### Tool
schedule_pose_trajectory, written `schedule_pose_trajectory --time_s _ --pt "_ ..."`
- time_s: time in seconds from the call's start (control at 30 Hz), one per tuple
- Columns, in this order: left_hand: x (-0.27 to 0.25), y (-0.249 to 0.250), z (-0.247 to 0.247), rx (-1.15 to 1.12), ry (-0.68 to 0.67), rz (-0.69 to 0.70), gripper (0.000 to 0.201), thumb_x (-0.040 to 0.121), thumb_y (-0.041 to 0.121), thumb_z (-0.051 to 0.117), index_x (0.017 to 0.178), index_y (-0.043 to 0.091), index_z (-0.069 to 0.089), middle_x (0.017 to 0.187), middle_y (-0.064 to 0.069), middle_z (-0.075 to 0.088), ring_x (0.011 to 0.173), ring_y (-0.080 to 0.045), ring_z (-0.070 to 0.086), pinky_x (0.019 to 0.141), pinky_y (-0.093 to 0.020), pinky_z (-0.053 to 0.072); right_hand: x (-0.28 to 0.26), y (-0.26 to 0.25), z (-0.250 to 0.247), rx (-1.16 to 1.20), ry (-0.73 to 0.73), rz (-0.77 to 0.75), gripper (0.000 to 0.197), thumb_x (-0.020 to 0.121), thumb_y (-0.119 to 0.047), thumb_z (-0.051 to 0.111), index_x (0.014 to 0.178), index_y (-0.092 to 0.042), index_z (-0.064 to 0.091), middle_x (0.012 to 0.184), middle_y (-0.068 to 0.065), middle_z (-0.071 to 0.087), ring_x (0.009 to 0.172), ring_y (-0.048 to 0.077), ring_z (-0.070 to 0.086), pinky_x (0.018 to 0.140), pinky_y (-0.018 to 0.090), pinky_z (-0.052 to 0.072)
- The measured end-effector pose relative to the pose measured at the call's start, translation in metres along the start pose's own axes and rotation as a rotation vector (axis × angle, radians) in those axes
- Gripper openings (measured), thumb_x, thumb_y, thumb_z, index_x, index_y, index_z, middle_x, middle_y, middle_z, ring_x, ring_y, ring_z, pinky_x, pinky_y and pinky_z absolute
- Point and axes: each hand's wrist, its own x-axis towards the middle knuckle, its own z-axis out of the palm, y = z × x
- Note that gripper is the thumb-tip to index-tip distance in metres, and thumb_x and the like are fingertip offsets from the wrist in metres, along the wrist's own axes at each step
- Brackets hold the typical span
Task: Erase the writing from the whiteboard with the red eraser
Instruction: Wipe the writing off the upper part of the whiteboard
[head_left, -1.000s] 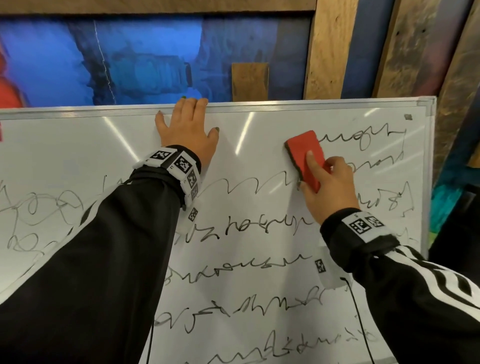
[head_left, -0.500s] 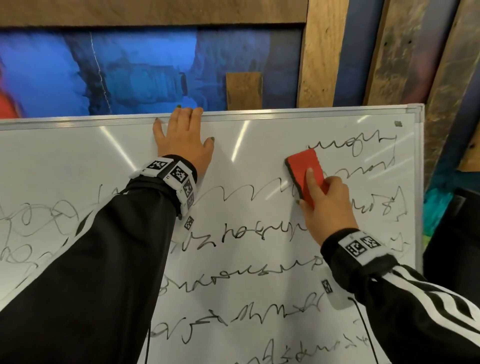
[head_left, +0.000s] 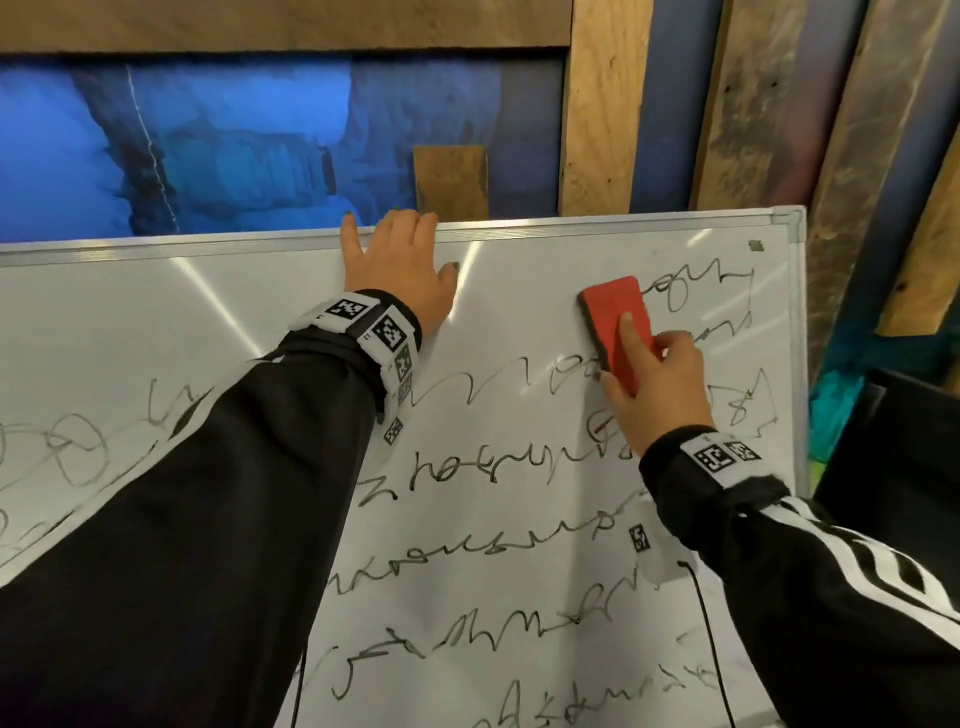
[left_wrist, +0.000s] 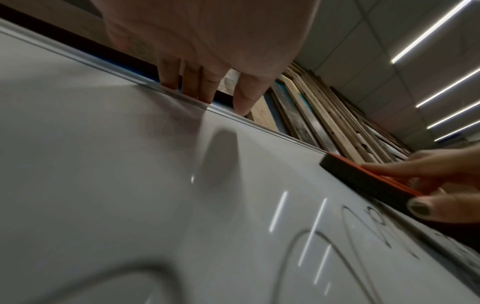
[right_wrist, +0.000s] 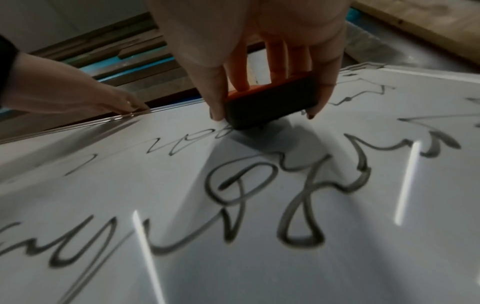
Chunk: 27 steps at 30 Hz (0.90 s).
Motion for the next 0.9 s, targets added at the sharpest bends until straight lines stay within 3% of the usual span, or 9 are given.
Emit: schedule_pose_trajectory --time_s 0.1,0.23,0.43,0.57,0.7,0.9 --pt "0.005 0.021 0.005 -0.009 -0.007 0.031 0.055 0.093 0.040 0.038 0.143 0.018 0.028 0.143 -0.001 0.035 0.136 -0.018 0.025 0.112 -0.051 -0.003 0.007 -0.005 0.000 0.004 -0.010 -0.023 0.069 0.089 -0.034 0.057 0.148 -0.025 0.022 0.121 0.011 0.033 0.111 0.024 0.035 0.094 0.022 0.030" --pt "0.009 0.045 0.012 -0.030 0.008 0.067 0.056 0.093 0.038 0.039 0.144 0.018 0.026 0.143 -0.001 0.034 0.136 -0.018 0.023 0.113 -0.049 -0.002 -0.008 0.002 0.004 -0.038 -0.035 -0.131 0.069 0.088 -0.033 0.059 0.147 -0.025 0.024 0.123 0.012 0.035 0.110 0.025 0.037 0.094 0.031 0.039" --pt "0.010 0.045 0.018 -0.056 0.063 0.108 0.057 0.091 0.035 0.045 0.142 0.015 0.029 0.141 -0.005 0.037 0.135 -0.022 0.026 0.114 -0.042 0.003 0.024 0.012 -0.011 -0.007 0.004 -0.016 0.067 0.089 -0.033 0.058 0.147 -0.025 0.025 0.125 0.011 0.032 0.114 0.026 0.036 0.099 0.030 0.035" --pt "0.011 0.043 0.020 -0.084 0.079 0.116 0.057 0.090 0.035 0.048 0.140 0.013 0.032 0.138 -0.007 0.040 0.132 -0.024 0.031 0.114 -0.041 0.006 0.005 0.010 -0.007 -0.006 -0.036 -0.014 0.068 0.090 -0.035 0.055 0.148 -0.024 0.021 0.126 0.010 0.031 0.115 0.023 0.036 0.097 0.026 0.034" --pt "0.011 0.042 0.021 -0.121 0.074 0.123 0.059 0.089 0.034 0.050 0.140 0.012 0.032 0.138 -0.008 0.039 0.131 -0.025 0.030 0.114 -0.040 0.007 -0.010 0.018 -0.005 -0.025 -0.030 0.014 0.067 0.090 -0.034 0.055 0.148 -0.024 0.022 0.128 0.011 0.031 0.117 0.025 0.035 0.101 0.035 0.037" --pt "0.009 0.043 0.022 -0.113 0.083 0.112 0.059 0.088 0.035 0.050 0.140 0.012 0.032 0.136 -0.008 0.040 0.130 -0.025 0.031 0.114 -0.041 0.009 0.015 0.015 -0.013 -0.005 0.002 0.086 0.068 0.091 -0.036 0.053 0.149 -0.024 0.019 0.120 0.010 0.032 0.111 0.022 0.034 0.094 0.028 0.036"
